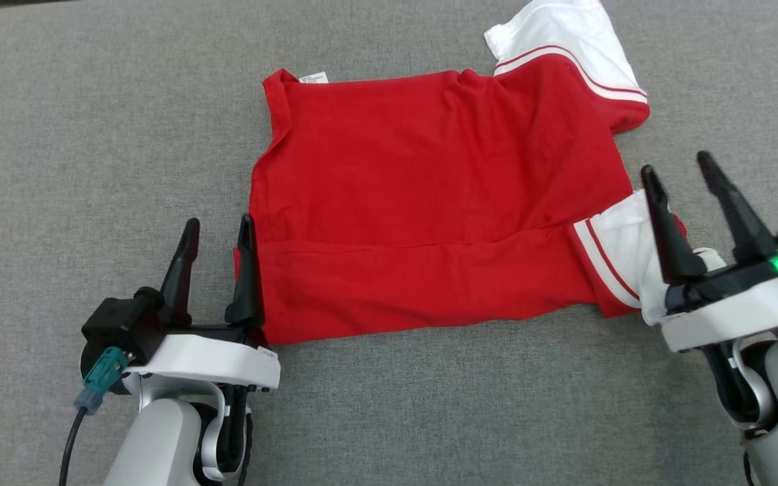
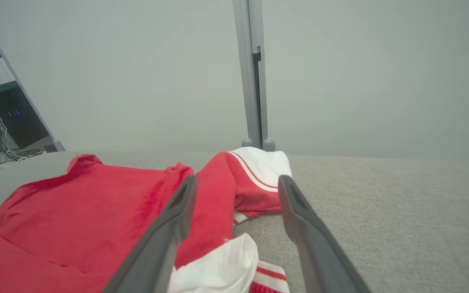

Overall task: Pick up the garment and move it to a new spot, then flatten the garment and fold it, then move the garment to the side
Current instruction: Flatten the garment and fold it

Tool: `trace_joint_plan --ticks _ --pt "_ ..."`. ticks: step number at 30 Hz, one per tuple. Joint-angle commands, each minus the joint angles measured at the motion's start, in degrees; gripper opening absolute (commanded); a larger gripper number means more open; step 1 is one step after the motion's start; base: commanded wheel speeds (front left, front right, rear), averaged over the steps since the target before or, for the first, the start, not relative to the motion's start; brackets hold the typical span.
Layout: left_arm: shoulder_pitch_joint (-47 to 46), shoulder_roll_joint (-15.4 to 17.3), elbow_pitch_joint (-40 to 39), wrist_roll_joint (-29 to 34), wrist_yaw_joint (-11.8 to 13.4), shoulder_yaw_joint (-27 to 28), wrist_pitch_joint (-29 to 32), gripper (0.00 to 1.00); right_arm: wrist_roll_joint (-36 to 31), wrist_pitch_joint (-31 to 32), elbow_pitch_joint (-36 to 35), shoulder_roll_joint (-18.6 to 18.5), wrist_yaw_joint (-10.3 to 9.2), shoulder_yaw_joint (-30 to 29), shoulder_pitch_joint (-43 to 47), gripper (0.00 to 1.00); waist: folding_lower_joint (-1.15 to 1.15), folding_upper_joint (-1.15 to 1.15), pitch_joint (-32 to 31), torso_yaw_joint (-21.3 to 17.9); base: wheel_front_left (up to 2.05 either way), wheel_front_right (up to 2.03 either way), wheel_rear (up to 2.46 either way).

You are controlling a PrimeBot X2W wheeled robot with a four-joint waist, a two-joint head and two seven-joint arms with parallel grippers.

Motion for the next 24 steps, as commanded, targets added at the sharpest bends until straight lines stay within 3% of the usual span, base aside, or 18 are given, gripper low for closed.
trace_joint_plan --ticks 1,12,24 --pt "-0.2 0.2 -1.1 1.4 1.0 0.3 -1.6 1.0 -0.7 -2.2 -1.4 -0.2 0.0 -1.2 1.5 1.0 0.0 0.0 -0.9 -0.1 0.0 0.0 0.0" --pt "6.8 0.1 -8.9 8.4 2.7 2.7 -3.1 1.0 -3.9 -5.0 -9.2 2.9 0.0 -7.6 12.8 1.0 0.0 0.0 -6.6 -1.7 0.0 0.0 0.0" --pt "16.3 0.2 -6.1 9.2 1.4 2.4 -3.2 1.0 -4.3 -2.4 -10.4 7.3 0.0 -9.4 25.0 1.0 0.0 0.0 -12.5 -2.5 0.0 0.0 0.0"
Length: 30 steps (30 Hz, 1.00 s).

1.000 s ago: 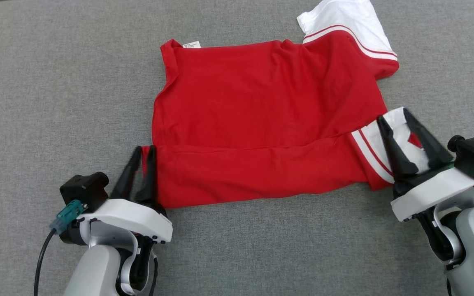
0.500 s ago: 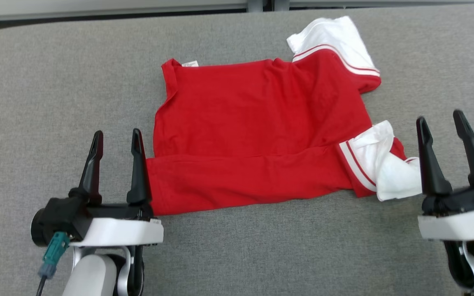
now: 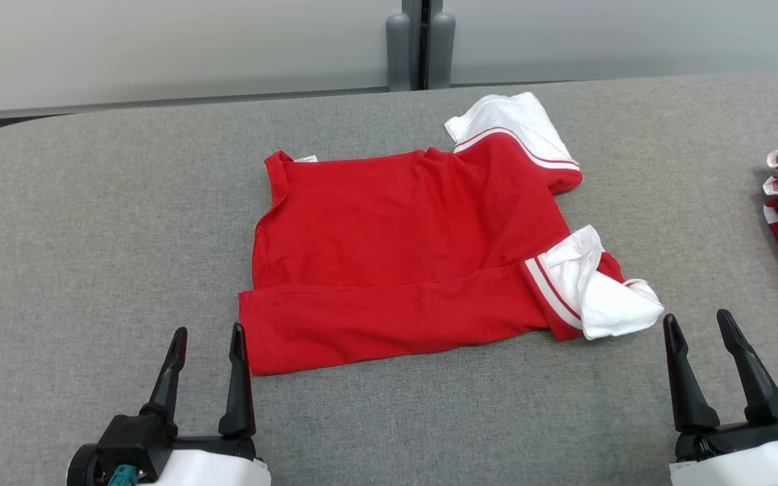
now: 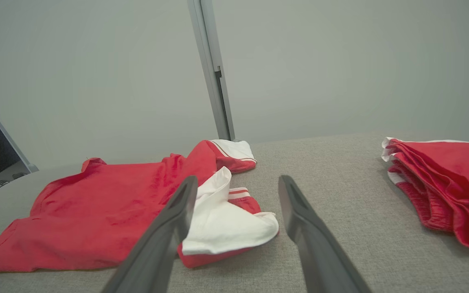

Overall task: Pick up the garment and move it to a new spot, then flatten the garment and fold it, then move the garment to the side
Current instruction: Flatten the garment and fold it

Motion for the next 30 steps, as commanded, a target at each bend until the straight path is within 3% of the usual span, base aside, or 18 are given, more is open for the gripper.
trace_joint_plan --ticks 1,17,23,30 --pt "0.1 0.3 0.3 -0.4 -0.3 0.2 -0.2 1.0 0.0 0.1 0.1 0.0 0.0 -0.1 0.2 1.0 0.0 0.0 -0.5 -0.1 0.0 0.0 0.0" --pt "-2.6 0.1 5.5 -2.9 -1.7 -0.8 0.9 1.0 1.6 0.3 2.9 -0.4 0.0 -1.9 -2.3 1.0 0.0 0.0 0.9 0.5 0.0 0.0 0.0" --pt "-6.7 -0.1 12.3 -6.5 -2.8 -2.7 3.0 1.0 3.8 -0.2 12.2 -2.4 0.0 -1.5 -8.4 1.0 0.0 0.0 4.5 1.0 0.0 0.0 0.0" --pt "-11.4 -0.3 19.2 -13.5 -4.3 -4.8 3.7 1.0 7.1 0.4 22.2 -3.8 0.0 4.3 -15.5 1.0 0.0 0.0 8.0 1.7 0.0 0.0 0.0"
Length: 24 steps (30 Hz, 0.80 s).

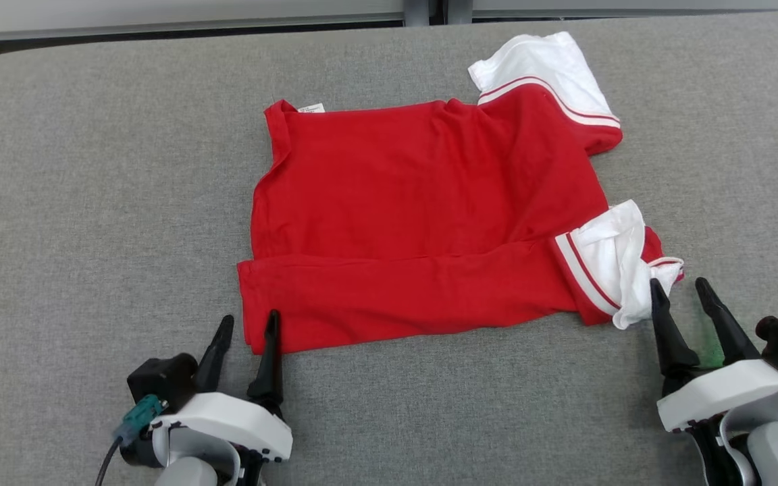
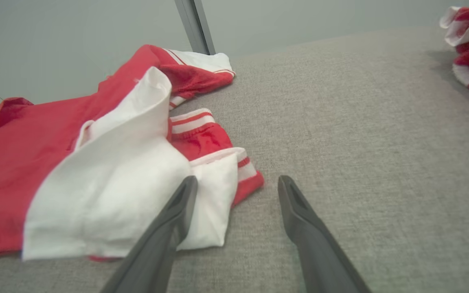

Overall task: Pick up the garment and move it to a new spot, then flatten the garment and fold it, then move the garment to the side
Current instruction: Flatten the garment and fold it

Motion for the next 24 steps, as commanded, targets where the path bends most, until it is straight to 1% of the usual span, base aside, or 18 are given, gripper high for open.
trace_joint_plan --ticks 1,4,5,6,7,8,10,13,16,19,24 --pt "-0.6 0.1 0.8 -0.4 -0.1 -0.3 0.3 1.0 0.4 -0.3 0.1 -0.5 0.0 0.1 -0.8 1.0 0.0 0.0 0.9 0.4 0.0 0.0 0.0" --pt "-2.0 -0.1 3.6 -4.1 -1.0 -2.0 0.6 1.0 2.7 0.4 3.0 -1.0 0.0 3.1 -3.0 1.0 0.0 0.0 1.8 0.5 0.0 0.0 0.0" --pt "-2.5 -0.2 4.6 -4.3 -1.2 -2.8 0.7 0.79 3.5 0.8 3.9 -1.2 0.0 3.9 -3.4 1.0 0.0 0.0 1.9 0.5 0.0 0.0 0.0" --pt "-2.8 -0.2 5.3 -5.2 -1.7 -3.3 0.7 0.15 4.2 1.3 4.7 -1.4 0.0 4.8 -3.8 0.88 0.0 0.0 2.0 0.5 0.0 0.0 0.0" --pt "-3.2 -0.3 6.0 -5.3 -1.8 -3.7 0.5 0.0 5.0 1.3 5.3 -1.5 0.0 5.5 -4.1 0.38 0.0 0.0 2.1 0.5 0.0 0.0 0.0" --pt "-3.6 -0.4 6.6 -5.0 -1.9 -4.3 0.7 0.0 6.0 1.6 5.8 -1.4 0.0 6.2 -4.3 0.0 0.0 0.0 2.1 0.6 0.0 0.0 0.0" --pt "-4.1 -0.4 7.1 -4.7 -2.4 -5.2 0.2 0.0 7.4 1.8 6.5 -1.8 0.0 7.3 -4.6 0.0 0.0 0.0 2.2 0.7 0.0 0.0 0.0" --pt "-4.4 -0.5 6.3 -4.4 -2.0 -5.4 -1.2 0.0 8.7 0.5 6.3 -2.4 -0.01 8.2 -4.6 0.0 0.0 0.0 2.0 0.7 0.0 0.0 0.0" --pt "-3.7 -0.4 4.3 -4.5 -1.7 -5.3 -2.1 0.0 9.8 -1.5 5.1 -2.8 -0.01 8.0 -4.0 0.0 0.0 0.0 1.9 0.8 0.0 0.0 0.0" --pt "-2.3 -0.3 1.7 -4.7 -1.6 -4.8 -2.7 0.0 10.4 -3.1 3.1 -3.3 -0.01 6.4 -2.8 0.0 0.0 0.0 1.6 0.9 0.0 0.0 0.0" --pt "1.1 1.4 -3.7 -4.9 -0.1 -3.4 -2.9 0.0 11.0 -4.3 -0.9 -3.3 0.0 2.6 1.4 0.0 0.0 0.0 0.5 0.9 0.0 0.0 0.0"
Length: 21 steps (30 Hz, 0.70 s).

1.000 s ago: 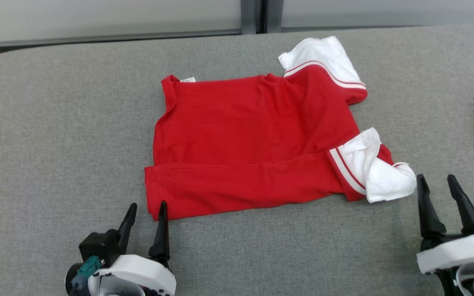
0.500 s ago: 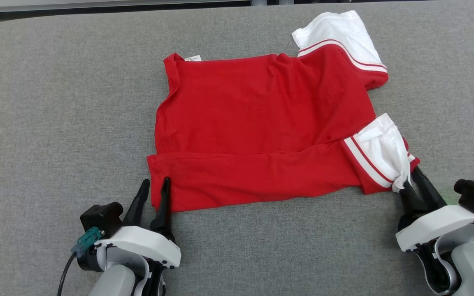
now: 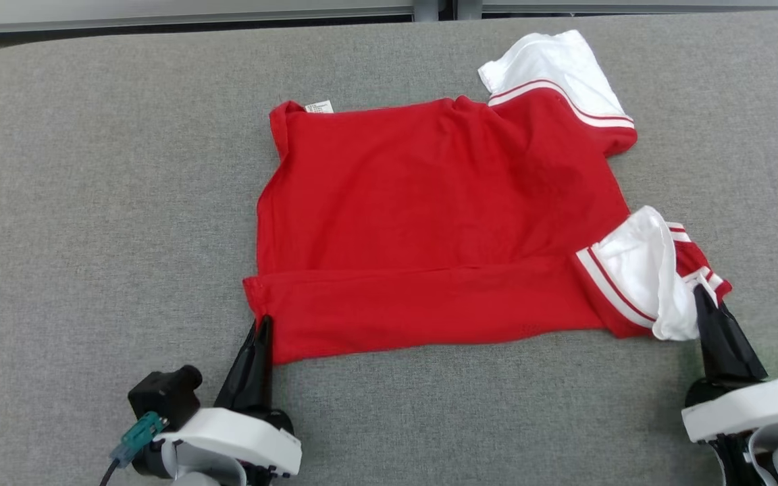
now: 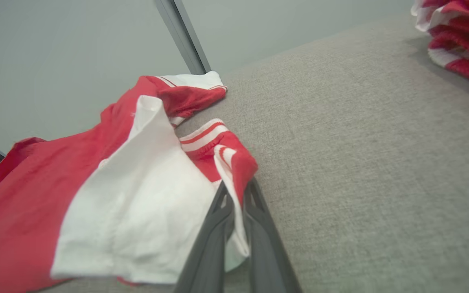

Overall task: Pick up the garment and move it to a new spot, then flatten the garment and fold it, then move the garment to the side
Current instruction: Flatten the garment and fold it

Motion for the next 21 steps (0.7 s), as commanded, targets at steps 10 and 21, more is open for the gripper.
trace_joint_plan --ticks 10,21 --pt "11.0 4.9 -12.4 -1.5 4.8 1.6 6.2 0.0 1.2 1.1 -8.5 4.3 -0.02 -10.3 14.0 0.0 0.0 0.0 -3.3 -0.3 0.0 0.0 0.0" --pt "19.2 7.3 -19.6 -3.7 8.2 1.8 12.9 0.0 1.6 4.7 -10.4 9.3 -0.02 -14.3 22.7 0.0 0.0 0.0 -6.2 -0.9 0.0 0.0 0.0"
